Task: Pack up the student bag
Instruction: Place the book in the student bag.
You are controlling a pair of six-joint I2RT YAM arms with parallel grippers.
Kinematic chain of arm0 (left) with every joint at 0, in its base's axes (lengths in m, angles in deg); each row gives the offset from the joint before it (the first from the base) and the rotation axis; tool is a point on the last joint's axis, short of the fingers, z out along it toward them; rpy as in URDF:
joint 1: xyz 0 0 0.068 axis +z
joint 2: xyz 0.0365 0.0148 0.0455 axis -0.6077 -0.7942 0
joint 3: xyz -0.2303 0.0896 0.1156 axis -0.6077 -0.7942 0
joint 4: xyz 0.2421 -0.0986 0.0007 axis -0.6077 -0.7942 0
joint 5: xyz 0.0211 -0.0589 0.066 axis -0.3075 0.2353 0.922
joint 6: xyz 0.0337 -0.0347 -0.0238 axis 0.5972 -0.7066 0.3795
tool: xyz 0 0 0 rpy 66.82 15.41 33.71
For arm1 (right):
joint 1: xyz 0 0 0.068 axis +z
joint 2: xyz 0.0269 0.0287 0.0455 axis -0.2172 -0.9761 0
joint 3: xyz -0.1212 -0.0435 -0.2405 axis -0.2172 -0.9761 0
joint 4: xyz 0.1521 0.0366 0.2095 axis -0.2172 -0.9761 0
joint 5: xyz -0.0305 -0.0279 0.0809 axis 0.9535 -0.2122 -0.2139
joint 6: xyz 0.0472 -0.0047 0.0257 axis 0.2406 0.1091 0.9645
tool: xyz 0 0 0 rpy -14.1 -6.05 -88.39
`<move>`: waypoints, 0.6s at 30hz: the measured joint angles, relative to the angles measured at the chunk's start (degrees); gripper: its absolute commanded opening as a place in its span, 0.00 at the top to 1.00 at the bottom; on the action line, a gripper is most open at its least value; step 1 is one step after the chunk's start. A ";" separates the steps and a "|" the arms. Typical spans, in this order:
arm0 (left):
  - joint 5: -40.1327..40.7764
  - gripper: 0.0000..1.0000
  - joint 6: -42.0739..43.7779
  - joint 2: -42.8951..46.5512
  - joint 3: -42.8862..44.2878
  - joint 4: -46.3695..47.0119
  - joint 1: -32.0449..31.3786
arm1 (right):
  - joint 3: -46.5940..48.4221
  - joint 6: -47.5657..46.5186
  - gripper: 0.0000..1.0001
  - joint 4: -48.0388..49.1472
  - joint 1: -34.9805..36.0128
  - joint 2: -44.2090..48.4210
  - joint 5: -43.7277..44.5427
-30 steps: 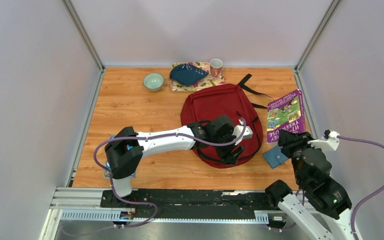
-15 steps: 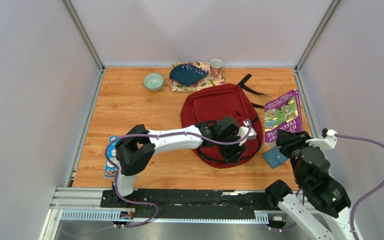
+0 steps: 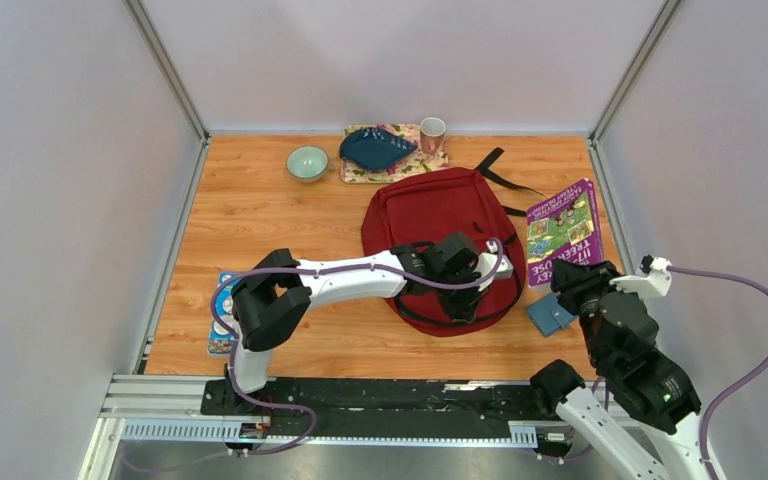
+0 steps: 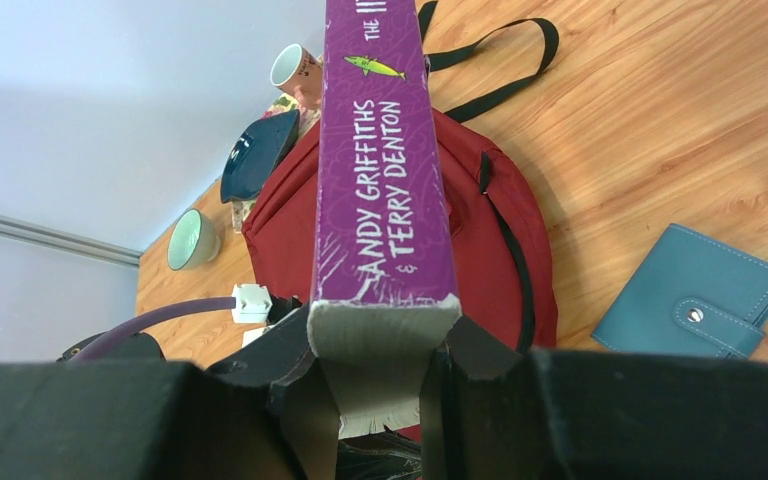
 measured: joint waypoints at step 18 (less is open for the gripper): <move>8.04 1.00 0.63 3.93 0.22 -0.09 -0.09 | 0.07 0.11 1.00 -3.34 0.00 0.57 0.04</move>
